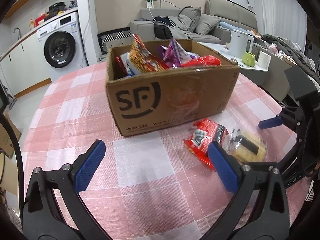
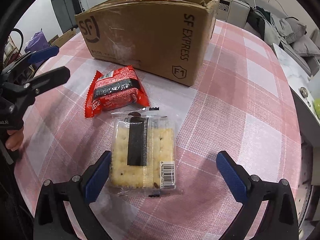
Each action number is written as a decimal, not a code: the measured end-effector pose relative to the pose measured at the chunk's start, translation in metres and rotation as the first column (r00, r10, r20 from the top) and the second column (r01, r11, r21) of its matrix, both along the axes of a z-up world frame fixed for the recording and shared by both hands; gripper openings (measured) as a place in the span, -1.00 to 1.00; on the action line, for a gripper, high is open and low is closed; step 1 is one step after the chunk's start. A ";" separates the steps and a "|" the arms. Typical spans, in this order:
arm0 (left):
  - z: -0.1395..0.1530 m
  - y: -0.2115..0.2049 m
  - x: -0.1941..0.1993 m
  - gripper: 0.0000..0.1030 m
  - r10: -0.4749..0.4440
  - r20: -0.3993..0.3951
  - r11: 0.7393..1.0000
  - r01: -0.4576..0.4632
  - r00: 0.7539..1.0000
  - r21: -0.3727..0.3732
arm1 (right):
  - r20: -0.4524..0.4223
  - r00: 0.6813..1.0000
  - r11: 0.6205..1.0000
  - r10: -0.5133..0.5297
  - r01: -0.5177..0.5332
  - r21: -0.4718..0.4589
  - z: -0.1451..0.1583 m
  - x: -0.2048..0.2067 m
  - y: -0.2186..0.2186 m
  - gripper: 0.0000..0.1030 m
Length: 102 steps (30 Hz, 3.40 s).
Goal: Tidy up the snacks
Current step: 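Grasp the clear cracker pack with the right tool while the left tool grasps the red pack, then lift both held packs and carry them over the box opening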
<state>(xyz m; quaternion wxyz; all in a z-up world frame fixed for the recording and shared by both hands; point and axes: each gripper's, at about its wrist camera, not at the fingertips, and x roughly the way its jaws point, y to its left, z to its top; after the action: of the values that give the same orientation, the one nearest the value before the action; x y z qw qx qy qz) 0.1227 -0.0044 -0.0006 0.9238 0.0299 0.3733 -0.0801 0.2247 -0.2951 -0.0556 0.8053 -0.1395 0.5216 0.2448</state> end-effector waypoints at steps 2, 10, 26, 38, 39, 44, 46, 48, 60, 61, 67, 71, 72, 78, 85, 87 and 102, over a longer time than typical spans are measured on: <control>-0.005 -0.005 0.002 0.97 -0.013 -0.012 1.000 0.013 1.000 0.002 | 0.006 1.000 1.000 -0.007 0.007 0.002 0.001 -0.004 -0.003 0.97; -0.023 -0.027 0.011 0.97 -0.049 -0.054 0.999 0.050 0.997 0.021 | 0.055 0.998 0.999 -0.010 0.008 0.040 0.011 -0.007 -0.015 0.27; -0.044 -0.069 0.037 0.97 -0.123 -0.075 0.992 0.125 0.990 0.022 | 0.070 0.998 0.999 0.007 -0.011 0.051 0.009 -0.007 -0.020 0.15; -0.050 -0.090 0.056 0.73 -0.183 -0.086 0.982 0.187 0.979 0.038 | 0.068 0.998 0.999 0.007 -0.010 0.045 0.010 -0.007 -0.023 0.15; -0.051 -0.091 0.058 0.65 -0.182 -0.090 0.982 0.186 0.979 0.037 | 0.068 0.998 0.999 0.004 -0.007 0.043 0.010 -0.007 -0.023 0.15; -0.058 -0.089 0.064 0.36 -0.190 -0.108 0.981 0.192 0.976 0.008 | 0.065 0.998 0.999 -0.002 0.000 0.045 0.009 -0.006 -0.025 0.15; -0.059 -0.090 0.065 0.16 -0.192 -0.105 0.981 0.193 0.976 0.002 | 0.065 0.998 0.999 -0.007 0.004 0.044 0.009 -0.006 -0.025 0.15; -0.059 -0.089 0.065 0.10 -0.194 -0.105 0.981 0.195 0.975 -0.002 | 0.065 0.998 0.999 -0.015 0.012 0.042 0.010 -0.005 -0.024 0.16; -0.055 -0.086 0.046 -0.21 -0.233 -0.101 0.972 0.234 0.967 0.001 | 0.080 0.997 0.995 -0.021 0.013 0.098 0.019 -0.006 -0.032 0.14; -0.052 -0.085 0.043 -0.21 -0.233 -0.095 0.972 0.234 0.968 0.000 | 0.083 0.996 0.994 -0.023 0.014 0.107 0.022 -0.006 -0.034 0.14; -0.032 -0.069 0.030 -0.21 -0.219 -0.044 0.976 0.217 0.975 -0.032 | 0.109 0.994 0.991 -0.031 0.017 0.135 0.033 -0.010 -0.035 0.15; -0.017 -0.056 0.023 -0.21 -0.204 -0.020 0.978 0.203 0.979 -0.048 | 0.139 0.990 0.990 -0.035 0.015 0.141 0.043 -0.014 -0.033 0.14; -0.013 -0.052 0.021 -0.21 -0.196 -0.011 0.979 0.195 0.981 -0.055 | 0.149 0.988 0.989 -0.037 0.015 0.148 0.046 -0.016 -0.032 0.14; 0.014 -0.032 0.013 -0.21 -0.166 0.025 0.980 0.168 0.986 -0.103 | 0.215 0.975 0.979 -0.061 0.016 0.205 0.074 -0.025 -0.035 0.14; 0.060 -0.021 0.004 -0.21 -0.125 0.103 0.984 0.137 0.987 -0.115 | 0.277 0.956 0.966 -0.099 0.026 0.256 0.104 -0.036 -0.033 0.15; 0.070 -0.019 0.003 -0.21 -0.116 0.118 0.985 0.130 0.986 -0.117 | 0.283 0.953 0.958 -0.108 0.024 0.284 0.111 -0.038 -0.031 0.15; 0.130 -0.014 0.014 -0.21 -0.058 0.184 0.990 0.080 0.981 -0.116 | 0.266 0.958 0.927 -0.106 -0.001 0.375 0.146 -0.003 0.002 0.15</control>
<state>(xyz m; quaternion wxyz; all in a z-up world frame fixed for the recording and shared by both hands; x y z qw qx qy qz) 0.1369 -0.0186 0.1296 0.9505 -0.0069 0.2814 -0.1318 0.2213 -0.2932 0.0900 0.8892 -0.0041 0.3498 0.2948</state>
